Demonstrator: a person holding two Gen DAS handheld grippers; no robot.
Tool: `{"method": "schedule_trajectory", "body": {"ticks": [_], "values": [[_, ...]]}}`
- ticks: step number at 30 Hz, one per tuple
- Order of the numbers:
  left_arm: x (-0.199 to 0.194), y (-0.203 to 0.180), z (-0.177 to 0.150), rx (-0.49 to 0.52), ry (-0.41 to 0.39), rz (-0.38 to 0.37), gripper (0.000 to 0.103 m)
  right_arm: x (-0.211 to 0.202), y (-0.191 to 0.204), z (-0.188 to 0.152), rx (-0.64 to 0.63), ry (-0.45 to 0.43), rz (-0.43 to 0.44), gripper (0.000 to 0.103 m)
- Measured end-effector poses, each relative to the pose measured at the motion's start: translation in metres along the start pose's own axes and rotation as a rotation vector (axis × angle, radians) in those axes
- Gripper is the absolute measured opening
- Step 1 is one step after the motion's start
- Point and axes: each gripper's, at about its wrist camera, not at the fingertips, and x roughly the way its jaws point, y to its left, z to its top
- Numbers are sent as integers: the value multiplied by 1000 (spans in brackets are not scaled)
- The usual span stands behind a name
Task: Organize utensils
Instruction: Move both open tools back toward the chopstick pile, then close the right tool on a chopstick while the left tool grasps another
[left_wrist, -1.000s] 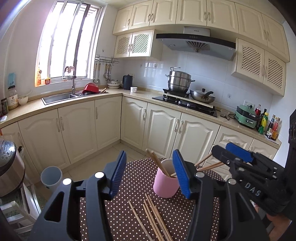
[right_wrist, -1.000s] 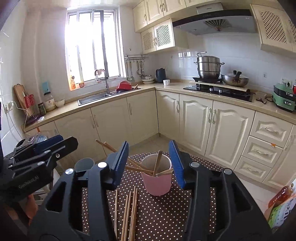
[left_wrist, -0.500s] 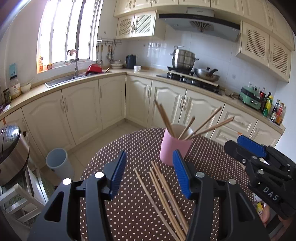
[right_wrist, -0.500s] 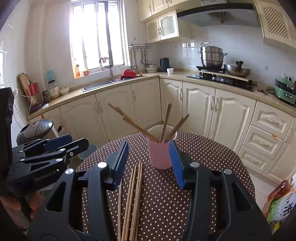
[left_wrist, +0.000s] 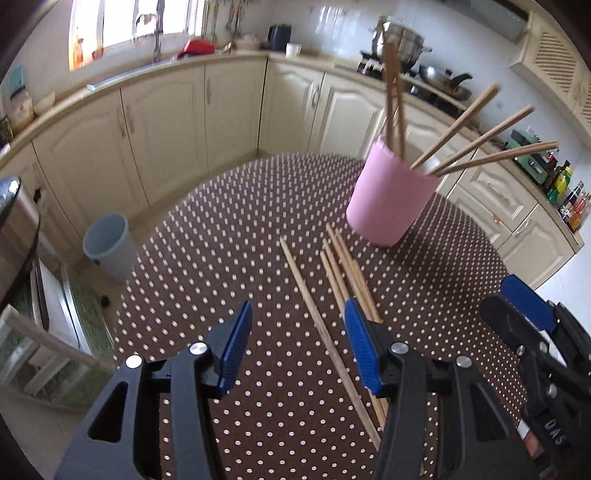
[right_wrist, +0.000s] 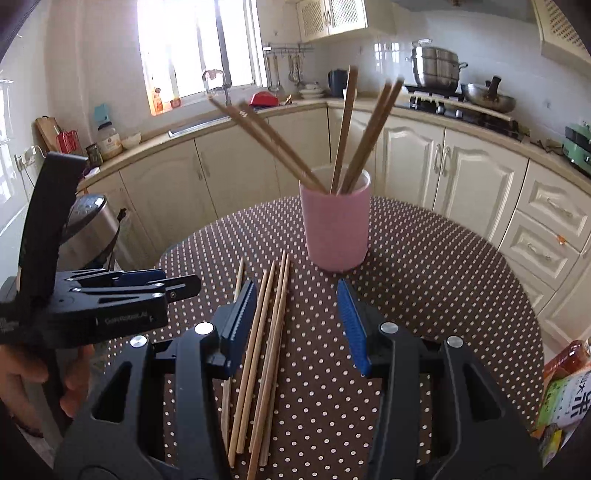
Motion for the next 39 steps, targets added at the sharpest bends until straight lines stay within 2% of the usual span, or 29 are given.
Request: {"method": "schedule_trajectory", "body": {"ticks": [4,8,13,15,16,17,20,24,29,30,33,39], "values": [[27,2,3,-38,71,1,52,21,-6,-5,18,60,22,45],[47,-2,6,-20,112,32,52,41,-11,-8,47,123,57,45],[64,-7,12,-7,135,37,52,67,-15,-11,57,206,97,44],[69,-10,13,3,134,42,51,76,-14,-11,59,232,109,38],[71,-11,14,9,135,46,47,79,-14,-11,60,242,114,36],[74,-12,16,13,140,49,38,83,-14,-11,62,253,121,36],[83,-11,20,9,166,38,29,97,-10,-10,61,280,137,35],[95,-15,24,20,159,28,25,110,-6,-8,55,306,159,32],[101,-16,25,31,162,-8,14,122,1,-8,40,331,167,17],[103,-16,25,32,162,-13,13,123,1,-9,41,334,170,13],[104,-18,25,36,160,-15,12,127,2,-8,42,340,175,10],[105,-16,26,65,169,-12,12,123,-9,-9,38,346,155,9]]}}
